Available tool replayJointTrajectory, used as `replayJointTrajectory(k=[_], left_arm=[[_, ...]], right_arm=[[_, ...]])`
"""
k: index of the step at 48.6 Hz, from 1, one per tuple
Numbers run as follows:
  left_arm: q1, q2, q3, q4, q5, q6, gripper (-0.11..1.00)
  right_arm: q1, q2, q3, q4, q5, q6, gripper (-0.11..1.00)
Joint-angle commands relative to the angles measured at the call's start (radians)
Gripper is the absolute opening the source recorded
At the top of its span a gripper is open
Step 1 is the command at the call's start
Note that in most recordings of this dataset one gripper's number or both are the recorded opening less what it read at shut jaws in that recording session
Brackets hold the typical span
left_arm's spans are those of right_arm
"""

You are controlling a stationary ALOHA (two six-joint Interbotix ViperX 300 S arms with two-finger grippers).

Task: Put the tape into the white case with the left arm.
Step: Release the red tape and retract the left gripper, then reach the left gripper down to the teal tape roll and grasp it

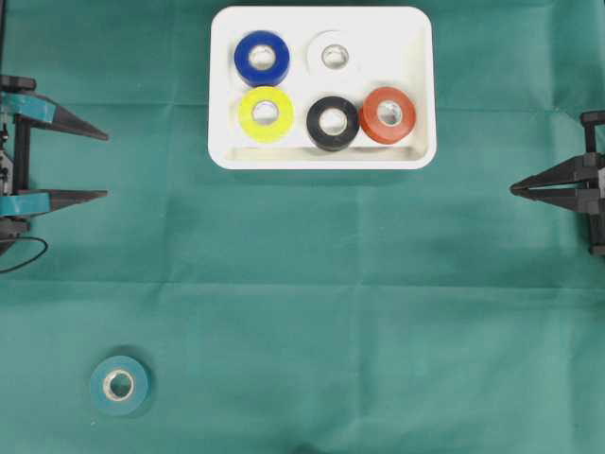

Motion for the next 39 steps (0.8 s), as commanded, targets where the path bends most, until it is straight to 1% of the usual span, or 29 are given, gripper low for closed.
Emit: replayJointTrajectory(k=[1,7,16,33,39], left_arm=[[-0.015,0.003,-0.005,-0.003,0.000,-0.012,0.84],[-0.063,0.003,0.002,-0.003,0.009,-0.040,0.84],[-0.202,-0.005,0.015,-0.003,0.018,-0.087,0.84],[-0.430,-0.005,0.026,-0.003,0.018,-0.092,0.83],[-0.495,-0.006,0.025,-0.003,0.018,-0.094,0.83]], right_arm=[[0.000,0.006,-0.014,-0.002,-0.005,0.002,-0.09],[0.000,0.006,-0.015,-0.002,-0.005,0.002,-0.09],[0.000,0.006,-0.015,-0.002,-0.005,0.002,-0.09],[0.000,0.006,-0.015,-0.002,-0.005,0.002,-0.09],[0.000,0.006,-0.015,-0.002,-0.005,0.002,-0.09]])
